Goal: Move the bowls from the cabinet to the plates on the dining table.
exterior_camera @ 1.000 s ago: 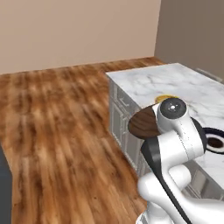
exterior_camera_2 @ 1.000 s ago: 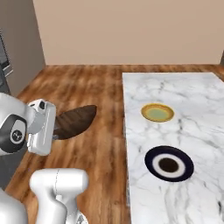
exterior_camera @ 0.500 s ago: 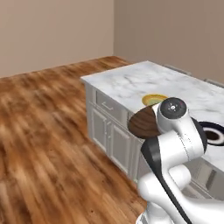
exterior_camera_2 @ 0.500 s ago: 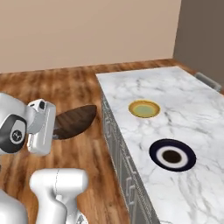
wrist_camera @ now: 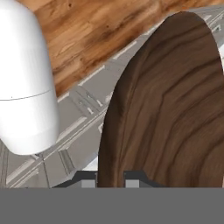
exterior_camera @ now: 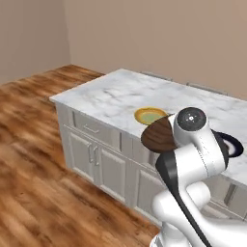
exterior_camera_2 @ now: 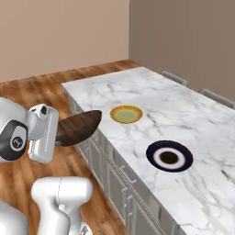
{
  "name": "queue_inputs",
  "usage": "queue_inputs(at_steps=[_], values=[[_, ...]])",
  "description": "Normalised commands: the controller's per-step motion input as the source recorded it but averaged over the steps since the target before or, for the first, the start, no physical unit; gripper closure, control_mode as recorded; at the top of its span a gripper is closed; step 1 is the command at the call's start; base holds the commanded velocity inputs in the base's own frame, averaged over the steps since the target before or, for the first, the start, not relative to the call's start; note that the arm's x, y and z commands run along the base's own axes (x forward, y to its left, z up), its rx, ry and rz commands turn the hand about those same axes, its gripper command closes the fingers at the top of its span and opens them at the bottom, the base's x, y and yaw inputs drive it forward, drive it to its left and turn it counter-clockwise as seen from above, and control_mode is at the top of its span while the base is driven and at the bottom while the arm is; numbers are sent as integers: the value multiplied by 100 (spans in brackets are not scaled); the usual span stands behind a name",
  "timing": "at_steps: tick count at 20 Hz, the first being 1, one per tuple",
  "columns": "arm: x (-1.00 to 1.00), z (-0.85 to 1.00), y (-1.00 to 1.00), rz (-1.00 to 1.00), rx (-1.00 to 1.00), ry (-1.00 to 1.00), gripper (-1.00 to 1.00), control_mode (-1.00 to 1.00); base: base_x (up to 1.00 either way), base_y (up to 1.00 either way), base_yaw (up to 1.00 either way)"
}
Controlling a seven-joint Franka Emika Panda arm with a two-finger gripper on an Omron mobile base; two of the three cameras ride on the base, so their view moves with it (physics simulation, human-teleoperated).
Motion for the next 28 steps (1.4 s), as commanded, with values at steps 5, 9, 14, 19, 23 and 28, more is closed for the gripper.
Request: queue_inputs(at_steps=[5, 9, 14, 19, 23, 28], values=[[0, 0, 0, 0, 0, 0, 100, 100, 48, 75, -47], [0, 0, 0, 0, 0, 0, 100, 100, 24, 84, -45], [0, 0, 0, 0, 0, 0, 100, 100, 20, 74, -48], [0, 0, 0, 0, 0, 0, 100, 100, 8, 59, -49], [0, 0, 0, 0, 0, 0, 100, 100, 0, 52, -49], [0, 0, 0, 0, 0, 0, 100, 100, 1, 53, -44]])
